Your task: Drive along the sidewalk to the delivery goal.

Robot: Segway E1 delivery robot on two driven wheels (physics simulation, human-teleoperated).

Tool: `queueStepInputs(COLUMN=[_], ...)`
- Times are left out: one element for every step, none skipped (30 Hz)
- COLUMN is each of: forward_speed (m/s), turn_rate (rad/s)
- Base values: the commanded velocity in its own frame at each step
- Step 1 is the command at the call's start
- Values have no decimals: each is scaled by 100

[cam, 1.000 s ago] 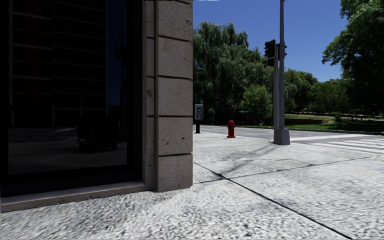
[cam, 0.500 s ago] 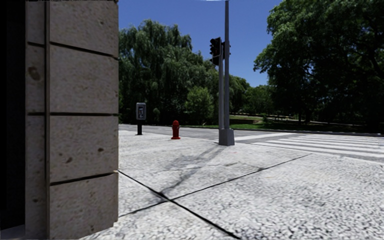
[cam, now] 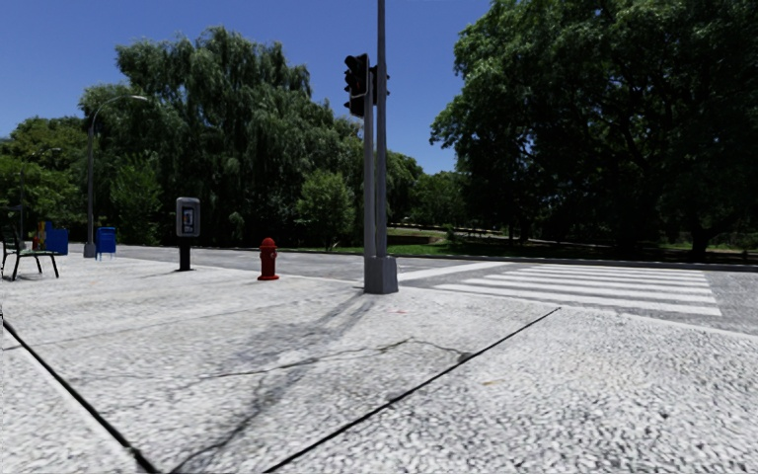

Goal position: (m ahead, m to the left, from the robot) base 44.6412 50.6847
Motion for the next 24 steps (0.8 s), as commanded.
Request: queueStepInputs(forward_speed=[148,148,148,148,148,148,148,148,148,148,148,148,148,148,148,148,148,148,148,148,148,148,148,148], turn_rate=[0,0,0,2,12,18,18,21,22,22,22,22,22,22,22,22,22,22,22,22,22,22,22,22])
